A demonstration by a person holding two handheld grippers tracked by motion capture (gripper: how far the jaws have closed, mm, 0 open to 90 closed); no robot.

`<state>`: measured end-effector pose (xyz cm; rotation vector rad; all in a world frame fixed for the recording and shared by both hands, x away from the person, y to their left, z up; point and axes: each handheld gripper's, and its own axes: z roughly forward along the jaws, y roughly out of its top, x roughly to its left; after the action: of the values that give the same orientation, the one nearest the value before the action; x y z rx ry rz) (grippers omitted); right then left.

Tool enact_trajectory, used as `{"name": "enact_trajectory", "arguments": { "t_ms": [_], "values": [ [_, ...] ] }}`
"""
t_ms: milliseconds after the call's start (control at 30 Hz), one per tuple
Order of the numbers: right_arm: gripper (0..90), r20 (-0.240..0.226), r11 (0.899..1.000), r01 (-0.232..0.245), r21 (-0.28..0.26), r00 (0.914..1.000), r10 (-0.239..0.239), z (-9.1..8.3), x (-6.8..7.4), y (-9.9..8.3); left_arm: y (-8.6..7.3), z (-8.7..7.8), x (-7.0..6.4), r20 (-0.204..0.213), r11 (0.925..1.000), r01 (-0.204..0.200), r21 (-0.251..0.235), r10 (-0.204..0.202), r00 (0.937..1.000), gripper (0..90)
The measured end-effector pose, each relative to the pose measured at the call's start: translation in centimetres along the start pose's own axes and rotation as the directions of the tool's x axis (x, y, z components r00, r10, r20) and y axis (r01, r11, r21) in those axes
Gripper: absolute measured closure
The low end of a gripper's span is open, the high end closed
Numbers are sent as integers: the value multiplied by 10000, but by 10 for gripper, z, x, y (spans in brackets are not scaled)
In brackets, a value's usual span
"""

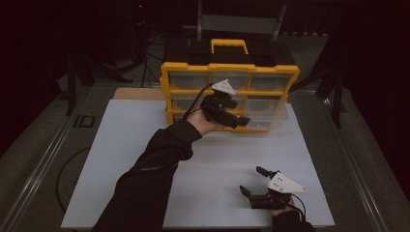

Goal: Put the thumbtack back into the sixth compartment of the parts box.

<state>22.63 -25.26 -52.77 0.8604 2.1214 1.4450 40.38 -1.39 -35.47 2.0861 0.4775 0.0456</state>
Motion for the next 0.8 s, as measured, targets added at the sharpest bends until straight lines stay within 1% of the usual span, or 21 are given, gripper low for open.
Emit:
{"name": "enact_trajectory", "arguments": {
  "t_ms": [33, 100, 167, 200, 233, 267, 300, 333, 367, 400, 433, 467, 500, 533, 567, 600, 633, 667, 700, 733, 800],
  "values": [
    [100, 7, 10000, 7, 3, 10000, -7, 0, 0, 0, -6, -5, 0, -74, 10000, 43, 3, -43, 10000, 200],
    [100, 22, 10000, 77, 9, 10000, -77, 0, 0, 0, -19, -16, 3, -76, 9999, 115, -32, -115, 9999, 182],
    [100, 25, 10000, 62, 32, 10000, -63, 0, 1, 0, -31, -27, 5, 9, 9997, 242, -97, -242, 9997, 157],
    [100, 32, 10000, 69, 39, 10000, -69, 0, 1, 0, -37, -32, 6, -169, 9995, 290, -82, -291, 9994, 150],
    [100, 36, 10000, 75, 44, 10000, -75, 0, 1, 0, -44, -36, 7, -15, 9995, 289, -141, -289, 9996, 134],
    [100, 37, 10000, 69, 59, 10000, -70, 0, 1, 0, -50, -40, 8, 134, 9994, 330, -113, -329, 9994, 87],
    [100, 44, 10000, 78, 56, 10000, -78, 0, 1, 0, -56, -44, 8, 94, 9995, 296, -93, -295, 9995, 57],
    [100, 40, 10000, 71, 65, 10000, -72, 0, 1, 0, -62, -48, 9, 336, 9996, 259, -56, -257, 9991, 36],
    [100, 45, 9999, 98, 57, 9999, -98, 0, 1, 0, -68, -51, 9, 370, 9996, 267, -20, -266, 9990, 11],
    [100, 46, 9999, 104, 41, 9999, -104, 0, 1, 0, -76, -55, 8, 157, 9998, 208, 32, -208, 9997, 7],
    [100, 53, 9999, 100, 44, 9999, -100, 0, 1, 0, -81, -57, 8, 261, 9998, 212, 56, -213, 9994, 7],
    [101, 53, 9999, 99, 47, 9999, -100, 0, 1, 0, -89, -61, 7, 50, 9997, 223, 93, -223, 9997, 7],
    [100, 55, 9999, 96, 55, 9999, -96, 0, 1, 0, -99, -65, 6, 82, 9997, 204, 110, -205, 9998, 7],
    [100, 55, 9999, 96, 55, 9999, -96, 0, 1, 0, -99, -65, 6, 82, 9997, 204, 110, -205, 9998, 7],
    [100, 47, 9999, 108, 56, 9999, -108, 0, 1, 0, -114, -71, 5, -100, 9997, 244, 8, -244, 9997, 7],
    [100, 52, 9999, 100, 58, 9999, -100, 0, 1, 0, -121, -74, 4, -188, 9996, 272, 44, -271, 9995, 6],
    [100, 46, 9999, 109, 62, 9999, -109, 0, 1, 0, -128, -76, 3, -171, 9997, 240, 65, -239, 9996, 7],
    [100, 46, 9999, 109, 62, 9999, -109, 0, 1, 0, -128, -76, 3, -171, 9997, 240, 65, -239, 9996, 6],
    [100, 61, 9999, 110, 58, 9999, -110, 0, 2, 0, -142, -80, 1, -236, 9994, 276, 200, -271, 9994, 6],
    [100, 57, 9999, 110, 60, 9999, -110, 0, 1, 0, -149, -82, 0, -109, 9991, 296, 315, -293, 9995, 6],
    [100, 62, 9999, 139, 76, 9999, -139, 1, 1, 0, -162, -88, -2, -166, 9985, 384, 390, -378, 9991, 6]
  ]
}}
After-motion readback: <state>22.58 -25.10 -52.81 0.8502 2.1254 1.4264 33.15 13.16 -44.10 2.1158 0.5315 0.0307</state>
